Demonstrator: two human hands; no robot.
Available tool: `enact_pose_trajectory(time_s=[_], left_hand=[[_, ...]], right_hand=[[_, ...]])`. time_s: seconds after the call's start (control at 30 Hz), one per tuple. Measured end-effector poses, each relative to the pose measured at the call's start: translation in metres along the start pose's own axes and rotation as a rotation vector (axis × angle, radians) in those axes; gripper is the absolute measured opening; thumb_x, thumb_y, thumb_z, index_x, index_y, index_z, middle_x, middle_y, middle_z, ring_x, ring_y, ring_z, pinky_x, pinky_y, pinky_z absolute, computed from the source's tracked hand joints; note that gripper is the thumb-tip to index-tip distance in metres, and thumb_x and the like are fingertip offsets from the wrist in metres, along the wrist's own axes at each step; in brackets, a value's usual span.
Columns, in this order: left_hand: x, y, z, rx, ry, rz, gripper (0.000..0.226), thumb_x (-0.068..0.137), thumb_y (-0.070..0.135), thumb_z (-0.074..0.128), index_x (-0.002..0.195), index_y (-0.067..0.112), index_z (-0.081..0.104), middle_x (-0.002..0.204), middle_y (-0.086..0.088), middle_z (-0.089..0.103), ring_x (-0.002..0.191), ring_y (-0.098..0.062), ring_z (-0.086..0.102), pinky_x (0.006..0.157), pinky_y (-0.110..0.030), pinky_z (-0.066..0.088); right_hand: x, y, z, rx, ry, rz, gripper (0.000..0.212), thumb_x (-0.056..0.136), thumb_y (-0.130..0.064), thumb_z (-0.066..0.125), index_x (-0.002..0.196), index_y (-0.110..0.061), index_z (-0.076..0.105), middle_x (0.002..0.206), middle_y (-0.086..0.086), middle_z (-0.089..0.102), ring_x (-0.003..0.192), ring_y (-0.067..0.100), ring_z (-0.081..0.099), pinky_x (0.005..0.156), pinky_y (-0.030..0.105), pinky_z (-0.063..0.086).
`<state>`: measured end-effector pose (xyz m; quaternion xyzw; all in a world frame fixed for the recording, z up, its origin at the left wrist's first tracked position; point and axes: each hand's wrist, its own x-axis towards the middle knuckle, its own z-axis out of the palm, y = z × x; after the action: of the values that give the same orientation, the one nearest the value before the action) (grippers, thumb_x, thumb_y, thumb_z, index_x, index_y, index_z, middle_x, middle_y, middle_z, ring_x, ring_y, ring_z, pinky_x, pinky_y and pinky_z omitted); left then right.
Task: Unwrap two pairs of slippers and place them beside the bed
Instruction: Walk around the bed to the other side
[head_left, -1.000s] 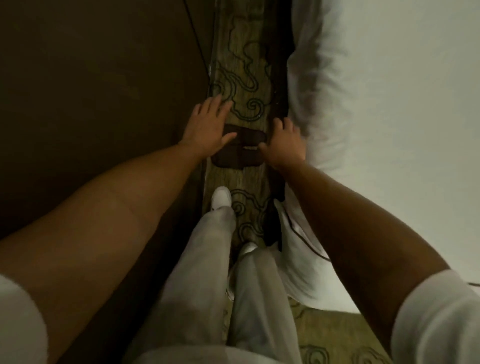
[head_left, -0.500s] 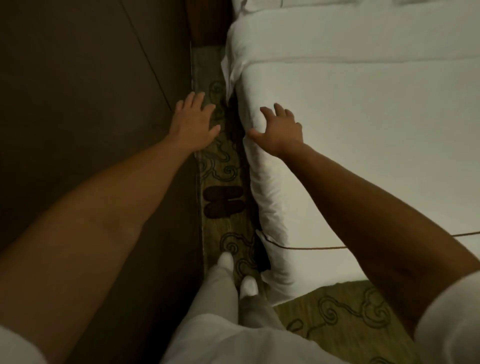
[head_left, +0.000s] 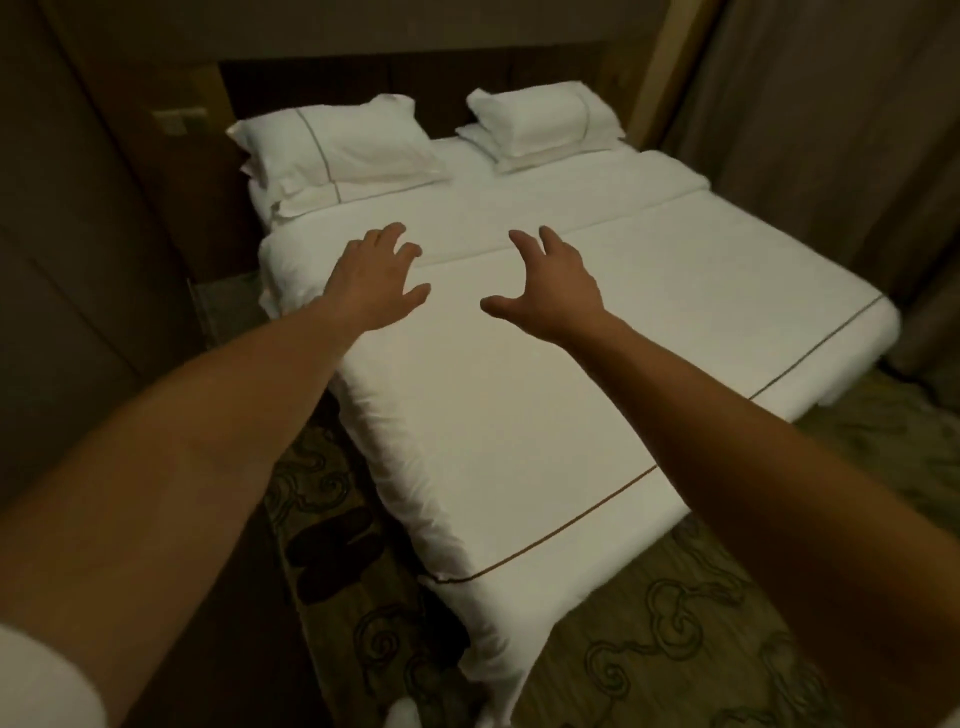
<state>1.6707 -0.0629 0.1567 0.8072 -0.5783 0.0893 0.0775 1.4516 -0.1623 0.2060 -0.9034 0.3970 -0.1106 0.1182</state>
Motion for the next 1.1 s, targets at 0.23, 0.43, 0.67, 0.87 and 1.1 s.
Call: enact_pose_trajectory(time_s=[0.23,0.43,0.67,0.87,1.1], left_hand=[[0.056,0.148,-0.025,-0.031,0.06,0.247,0.058,0.096,0.041,0.059,0.145,0.011,0.049,0.161,-0.016,0.031,0.139,-0.037,0.039,0.107,-0.049,0.037],[0.089,0.316,-0.043,-0.038,0.093,0.398,0.059,0.097,0.045,0.056,0.147,0.014,0.046,0.163,-0.015,0.026,0.139,-0.037,0.039,0.108,-0.05,0.039],[0.119,0.515,-0.051,-0.128,0.128,0.497,0.061,0.096,0.053,0.054,0.147,0.022,0.045,0.165,-0.01,0.025,0.143,-0.035,0.039,0.112,-0.051,0.039],[0.171,0.64,-0.034,-0.224,0.129,0.581,0.078,0.087,0.08,0.037,0.147,0.031,0.044,0.165,-0.006,0.029,0.146,-0.034,0.037,0.113,-0.056,0.035],[0.276,0.772,0.019,-0.186,0.151,0.731,0.072,0.091,0.073,0.042,0.145,0.025,0.047,0.162,-0.011,0.032,0.142,-0.038,0.042,0.111,-0.056,0.038]], right_hand=[[-0.048,0.137,-0.107,-0.129,0.177,0.205,0.096,0.083,-0.064,0.07,0.159,-0.029,0.024,0.17,0.009,0.016,0.154,0.037,0.021,0.115,0.063,0.033],[-0.116,0.268,-0.162,-0.186,0.226,0.389,0.098,0.082,-0.064,0.07,0.16,-0.026,0.023,0.17,0.009,0.014,0.155,0.037,0.018,0.117,0.064,0.03],[-0.189,0.41,-0.239,-0.171,0.308,0.575,0.099,0.085,-0.064,0.068,0.161,-0.023,0.02,0.17,0.01,0.015,0.154,0.036,0.02,0.118,0.06,0.03],[-0.216,0.515,-0.276,-0.166,0.381,0.704,0.097,0.086,-0.063,0.067,0.161,-0.022,0.021,0.169,0.011,0.018,0.153,0.037,0.022,0.118,0.061,0.03],[-0.191,0.65,-0.29,-0.199,0.439,0.804,0.094,0.086,-0.061,0.067,0.159,-0.019,0.026,0.167,0.011,0.022,0.152,0.035,0.024,0.119,0.058,0.029]])
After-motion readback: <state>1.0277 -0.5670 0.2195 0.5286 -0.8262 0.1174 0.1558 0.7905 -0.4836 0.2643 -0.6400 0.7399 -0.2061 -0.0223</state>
